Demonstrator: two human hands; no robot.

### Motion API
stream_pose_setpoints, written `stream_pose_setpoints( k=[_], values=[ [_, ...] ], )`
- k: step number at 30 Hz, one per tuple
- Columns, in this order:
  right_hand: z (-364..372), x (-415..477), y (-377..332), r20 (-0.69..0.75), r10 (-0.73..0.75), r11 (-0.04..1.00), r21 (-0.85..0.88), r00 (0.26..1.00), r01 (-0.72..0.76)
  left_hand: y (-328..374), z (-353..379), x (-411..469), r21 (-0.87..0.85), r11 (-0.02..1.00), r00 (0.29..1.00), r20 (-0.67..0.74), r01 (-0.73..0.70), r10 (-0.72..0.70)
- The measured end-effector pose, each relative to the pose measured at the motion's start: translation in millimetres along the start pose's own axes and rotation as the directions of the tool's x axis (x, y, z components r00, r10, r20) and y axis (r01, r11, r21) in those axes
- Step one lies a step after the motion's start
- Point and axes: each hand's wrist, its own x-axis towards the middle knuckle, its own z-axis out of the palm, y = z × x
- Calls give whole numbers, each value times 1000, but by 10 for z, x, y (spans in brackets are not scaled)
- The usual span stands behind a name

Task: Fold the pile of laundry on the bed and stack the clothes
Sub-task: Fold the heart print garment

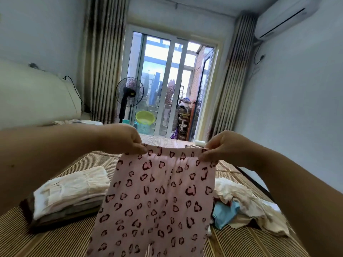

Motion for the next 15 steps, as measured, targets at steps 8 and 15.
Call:
stream_pose_setpoints(
  k=[8, 15],
  values=[
    [45, -89, 208, 74, 137, 978, -169, 988, -123, -197, -27, 49, -505, 861, 974, 159, -58, 159],
    [90, -70, 346, -243, 111, 994, 11, 964, -111, -78, 11, 30, -224, 973, 998, -20, -54, 51]
  ],
)
